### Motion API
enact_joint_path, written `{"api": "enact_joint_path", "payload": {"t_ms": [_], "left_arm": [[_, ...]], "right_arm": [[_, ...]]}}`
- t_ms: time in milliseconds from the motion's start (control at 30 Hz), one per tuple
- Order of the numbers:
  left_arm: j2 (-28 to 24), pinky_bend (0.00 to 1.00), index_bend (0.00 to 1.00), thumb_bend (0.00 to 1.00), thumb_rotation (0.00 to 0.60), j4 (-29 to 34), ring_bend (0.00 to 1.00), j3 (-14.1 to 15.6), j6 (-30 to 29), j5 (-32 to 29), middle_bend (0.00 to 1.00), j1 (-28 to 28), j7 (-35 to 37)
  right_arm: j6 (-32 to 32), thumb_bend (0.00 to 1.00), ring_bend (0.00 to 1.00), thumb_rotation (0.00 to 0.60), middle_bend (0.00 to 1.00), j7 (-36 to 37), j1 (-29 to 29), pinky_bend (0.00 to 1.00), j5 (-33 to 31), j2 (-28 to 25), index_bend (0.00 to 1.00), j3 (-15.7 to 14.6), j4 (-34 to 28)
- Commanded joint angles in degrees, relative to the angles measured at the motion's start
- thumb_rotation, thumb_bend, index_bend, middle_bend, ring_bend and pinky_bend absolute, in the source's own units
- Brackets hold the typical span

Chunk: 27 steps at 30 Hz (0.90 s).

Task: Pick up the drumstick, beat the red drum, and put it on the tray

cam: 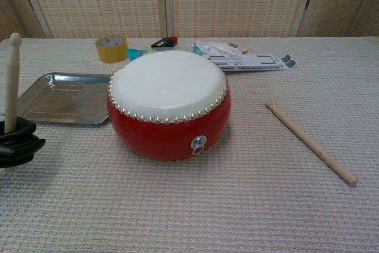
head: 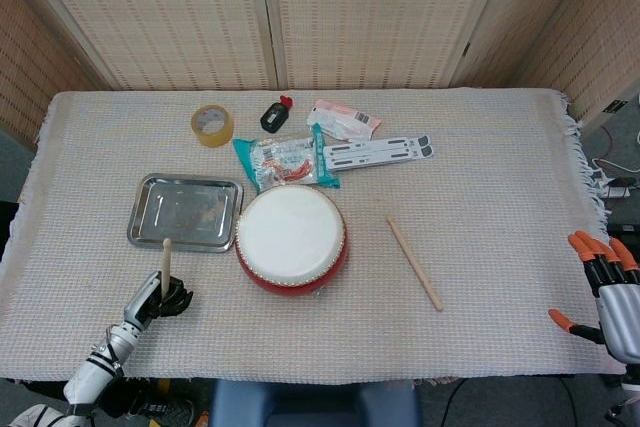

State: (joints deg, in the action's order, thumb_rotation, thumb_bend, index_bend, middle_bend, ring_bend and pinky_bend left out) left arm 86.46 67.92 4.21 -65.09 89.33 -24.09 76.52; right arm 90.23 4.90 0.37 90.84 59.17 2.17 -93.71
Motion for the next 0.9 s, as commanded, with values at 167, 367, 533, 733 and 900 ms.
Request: {"api": "enact_joint_path", "payload": {"t_ms": [167, 367, 533, 733, 900], "left_arm": [[-10.6, 1.00, 1.00, 0.84, 0.600, 11.8, 1.00, -7.1, -3.4, -3.2, 1.00, -2.4, -31.2], [-11.4, 1.00, 1.00, 0.84, 0.600, 19.0, 1.00, -12.7, -5.7, -8.0, 1.00, -4.6, -60.3], [-9.0, 1.00, 1.00, 0.84, 0.600, 20.9, 1.00, -15.0, -5.4, -9.6, 1.00, -7.6, -77.8], [-5.1, 1.00, 1.00, 0.84, 0.600, 20.6, 1.00, -17.6, -2.6, -13.7, 1.00, -12.1, -91.7], [-1.5, 1.00, 1.00, 0.84, 0.600, 18.4, 1.00, -19.0, -0.6, -18.4, 1.00, -15.3, -102.3]], "right_arm": [[1.0, 0.00, 0.00, 0.600, 0.05, -1.9, 0.5, 0.00, 0.4, -0.8, 0.06, 1.2, -1.1], [0.7, 0.00, 0.00, 0.600, 0.05, -2.1, 1.4, 0.00, 1.1, -0.8, 0.06, 1.5, -1.6], [0.5, 0.00, 0.00, 0.600, 0.05, -1.5, 1.8, 0.00, 1.8, -0.8, 0.06, 1.5, -1.2], [0.8, 0.00, 0.00, 0.600, 0.05, -0.6, 2.0, 0.00, 2.3, -1.1, 0.06, 1.5, -0.7], [0.9, 0.00, 0.00, 0.600, 0.05, 0.3, 2.0, 0.00, 2.0, -1.2, 0.07, 1.5, -0.2]]}}
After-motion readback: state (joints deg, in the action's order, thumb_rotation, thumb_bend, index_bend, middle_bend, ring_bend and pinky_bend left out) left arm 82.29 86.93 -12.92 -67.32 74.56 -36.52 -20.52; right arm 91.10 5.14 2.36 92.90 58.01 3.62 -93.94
